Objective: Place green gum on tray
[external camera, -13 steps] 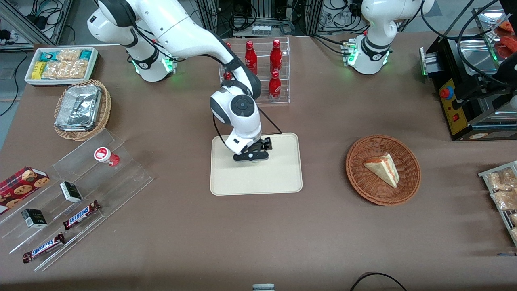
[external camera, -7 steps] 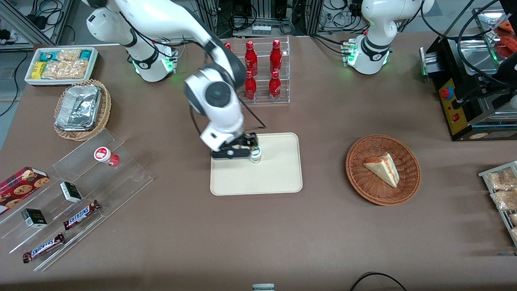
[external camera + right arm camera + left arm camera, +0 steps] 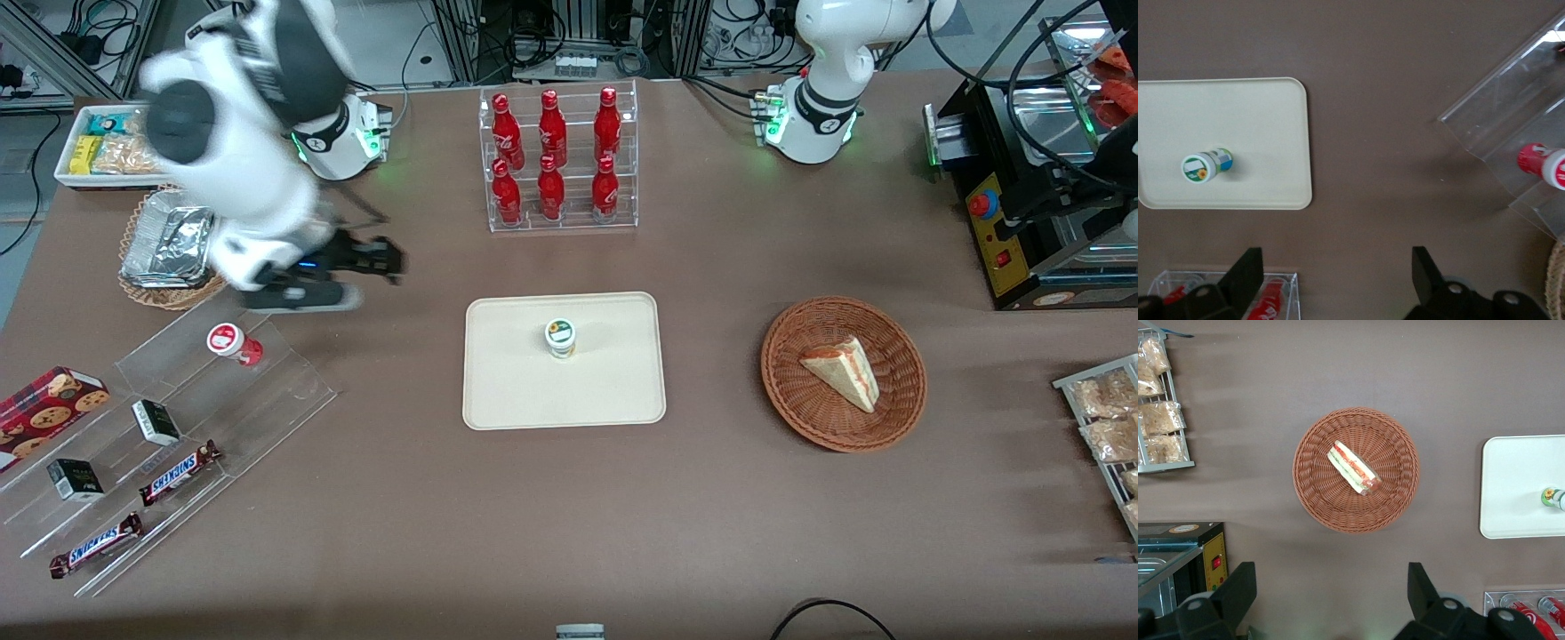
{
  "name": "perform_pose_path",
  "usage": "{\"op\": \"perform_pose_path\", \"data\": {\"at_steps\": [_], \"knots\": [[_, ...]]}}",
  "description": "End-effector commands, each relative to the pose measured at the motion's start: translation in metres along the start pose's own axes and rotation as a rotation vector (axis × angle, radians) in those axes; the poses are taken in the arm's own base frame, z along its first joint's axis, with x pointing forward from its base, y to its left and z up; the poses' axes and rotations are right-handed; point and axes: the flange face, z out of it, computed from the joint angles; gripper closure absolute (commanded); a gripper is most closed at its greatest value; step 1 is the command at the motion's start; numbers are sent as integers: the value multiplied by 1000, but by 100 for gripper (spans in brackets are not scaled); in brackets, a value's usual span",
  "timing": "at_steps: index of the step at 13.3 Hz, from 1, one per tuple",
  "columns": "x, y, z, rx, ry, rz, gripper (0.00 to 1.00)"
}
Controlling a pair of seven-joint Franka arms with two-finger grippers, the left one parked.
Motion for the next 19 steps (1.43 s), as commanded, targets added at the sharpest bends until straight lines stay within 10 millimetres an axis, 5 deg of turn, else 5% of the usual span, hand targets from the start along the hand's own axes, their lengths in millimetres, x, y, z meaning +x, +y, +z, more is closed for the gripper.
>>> {"op": "perform_pose_path", "data": {"at_steps": [1, 4, 8, 12, 19], "knots": [[0, 66, -22, 9, -26, -4, 1], [10, 136, -38, 20, -21, 45, 1], [18, 196, -44, 22, -5, 92, 1], [20, 216, -45, 22, 4, 87, 1], [38, 221, -44, -19, 13, 62, 1]]}}
